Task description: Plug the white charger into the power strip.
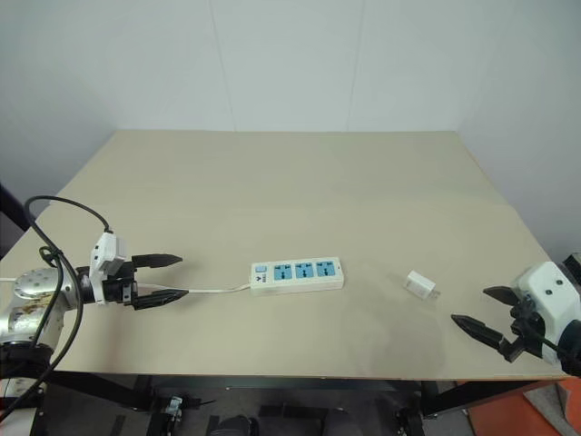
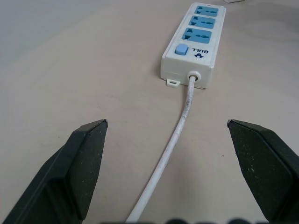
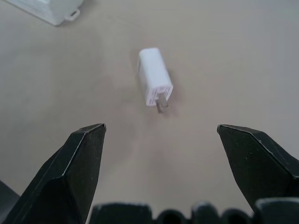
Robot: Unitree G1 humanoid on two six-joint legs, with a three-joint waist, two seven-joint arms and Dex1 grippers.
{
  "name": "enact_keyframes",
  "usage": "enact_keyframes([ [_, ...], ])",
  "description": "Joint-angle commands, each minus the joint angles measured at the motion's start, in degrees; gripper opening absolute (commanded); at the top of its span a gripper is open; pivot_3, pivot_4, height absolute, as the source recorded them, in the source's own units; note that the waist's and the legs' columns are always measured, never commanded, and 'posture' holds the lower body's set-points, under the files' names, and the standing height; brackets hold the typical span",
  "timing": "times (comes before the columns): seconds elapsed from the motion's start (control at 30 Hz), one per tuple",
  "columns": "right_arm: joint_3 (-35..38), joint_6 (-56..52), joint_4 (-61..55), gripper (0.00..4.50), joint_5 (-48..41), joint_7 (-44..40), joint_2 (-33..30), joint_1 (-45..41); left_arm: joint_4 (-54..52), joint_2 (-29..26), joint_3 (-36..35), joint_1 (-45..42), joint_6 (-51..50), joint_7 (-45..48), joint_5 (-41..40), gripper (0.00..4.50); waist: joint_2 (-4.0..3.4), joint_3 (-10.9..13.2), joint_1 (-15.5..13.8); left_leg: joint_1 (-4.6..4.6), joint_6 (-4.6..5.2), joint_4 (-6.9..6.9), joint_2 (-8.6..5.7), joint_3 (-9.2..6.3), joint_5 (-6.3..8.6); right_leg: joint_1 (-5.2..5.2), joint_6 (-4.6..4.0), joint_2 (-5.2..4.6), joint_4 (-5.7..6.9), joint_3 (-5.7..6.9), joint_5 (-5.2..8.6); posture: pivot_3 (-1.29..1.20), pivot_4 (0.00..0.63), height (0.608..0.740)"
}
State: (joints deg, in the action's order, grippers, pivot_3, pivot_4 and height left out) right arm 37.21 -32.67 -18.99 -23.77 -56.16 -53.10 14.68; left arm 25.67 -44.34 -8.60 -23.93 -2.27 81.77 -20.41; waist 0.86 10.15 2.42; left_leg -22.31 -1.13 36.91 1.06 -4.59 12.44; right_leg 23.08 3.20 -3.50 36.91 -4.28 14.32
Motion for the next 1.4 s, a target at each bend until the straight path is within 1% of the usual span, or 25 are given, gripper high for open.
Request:
enact_keyframes([
  [0.03, 2.34, 0.54, -0.16, 4.5, -0.72, -0.22, -1.15, -0.62, -0.13, 0.27, -0.5, -1.46, 0.65, -0.31, -0.87, 4.48, 0.0, 0.0, -0.03, -0.01, 0.0, 0.0, 0.0, 0.0, 0.0, 0.0, 0.0, 0.0, 0.0, 0.0, 0.0, 0.0, 0.15, 0.74],
  [0.57, 3.61, 0.69, -2.52, 4.5, -0.46, 0.23, -0.3, 2.56, 3.25, 1.2, -0.24, -3.9, 3.02, 1.7, -0.5, 4.48, 0.01, 0.0, -0.09, -0.01, 0.0, 0.0, -0.01, 0.0, 0.0, -0.01, 0.0, -0.01, 0.0, 0.0, 0.0, 0.0, 0.15, 0.74],
  [0.67, 3.33, 0.79, -2.81, 4.5, -0.45, 0.25, -0.32, 2.63, 4.7, 3.29, -0.19, -5.71, 3.81, 5.8, -3.05, 4.48, 0.01, 0.0, -0.09, -0.01, 0.0, 0.0, -0.02, 0.0, 0.0, -0.01, 0.0, -0.01, 0.0, 0.0, 0.0, 0.0, 0.15, 0.74],
  [0.77, 2.79, 0.88, -3.06, 4.5, -0.29, 0.81, -0.18, 2.22, 6.06, 5.36, 1.35, -8.19, 5.59, 8.87, -2.82, 4.48, 0.01, -0.01, -0.21, -0.01, 0.0, 0.02, -0.03, 0.0, 0.0, -0.03, 0.01, -0.01, 0.0, 0.0, 0.0, 0.0, 0.15, 0.74],
  [0.83, 2.39, 0.74, -3.62, 4.5, -0.26, 1.38, 0.02, 1.85, 7.67, 8.1, 1.9, -11.06, 6.79, 10.07, -3.42, 4.48, 0.02, 0.0, -0.34, -0.02, 0.0, 0.02, -0.03, 0.0, 0.0, -0.03, 0.01, -0.01, 0.0, 0.0, -0.01, 0.0, 0.15, 0.74],
  [0.97, 0.83, 1.84, -4.65, 4.5, 0.34, 2.06, 0.22, 1.38, 13.96, 10.62, 7.23, -15.96, 11.59, 10.73, -2.92, 4.48, 0.06, 0.0, -0.37, -0.04, 0.0, 0.06, -0.06, 0.0, 0.0, -0.04, 0.02, -0.01, -0.01, 0.0, -0.01, 0.0, 0.15, 0.74],
  [1.17, -0.26, 1.9, -7.41, 4.5, 0.5, 3.9, 1.7, 1.79, 30.04, 15.59, 11.12, -22.09, 21.99, 10.73, -0.82, 4.48, 0.08, 0.01, -0.06, -0.03, 0.01, 0.05, -0.06, -0.01, 0.0, -0.03, 0.02, -0.01, 0.01, -0.02, -0.02, 0.0, 0.15, 0.74],
  [1.27, 1.11, 1.73, -9.92, 4.5, 0.36, 4.08, 2.33, 3.4, 36.09, 17.4, 11.85, -24.22, 29.16, 10.73, 1.58, 4.48, 0.1, 0.02, -0.13, -0.05, 0.01, 0.05, -0.07, -0.02, 0.0, -0.02, 0.02, 0.0, 0.01, -0.02, -0.01, 0.0, 0.15, 0.74],
  [1.4, 5.0, -0.16, -13.08, 4.5, -1.07, 4.94, 2.88, 4.54, 42.35, 19.13, 11.09, -27.24, 32.29, 10.73, 3.62, 4.48, 0.21, 0.08, -0.32, -0.1, 0.01, 0.07, -0.09, -0.03, 0.0, 0.0, 0.04, -0.01, 0.0, -0.01, -0.02, 0.0, 0.15, 0.74],
])
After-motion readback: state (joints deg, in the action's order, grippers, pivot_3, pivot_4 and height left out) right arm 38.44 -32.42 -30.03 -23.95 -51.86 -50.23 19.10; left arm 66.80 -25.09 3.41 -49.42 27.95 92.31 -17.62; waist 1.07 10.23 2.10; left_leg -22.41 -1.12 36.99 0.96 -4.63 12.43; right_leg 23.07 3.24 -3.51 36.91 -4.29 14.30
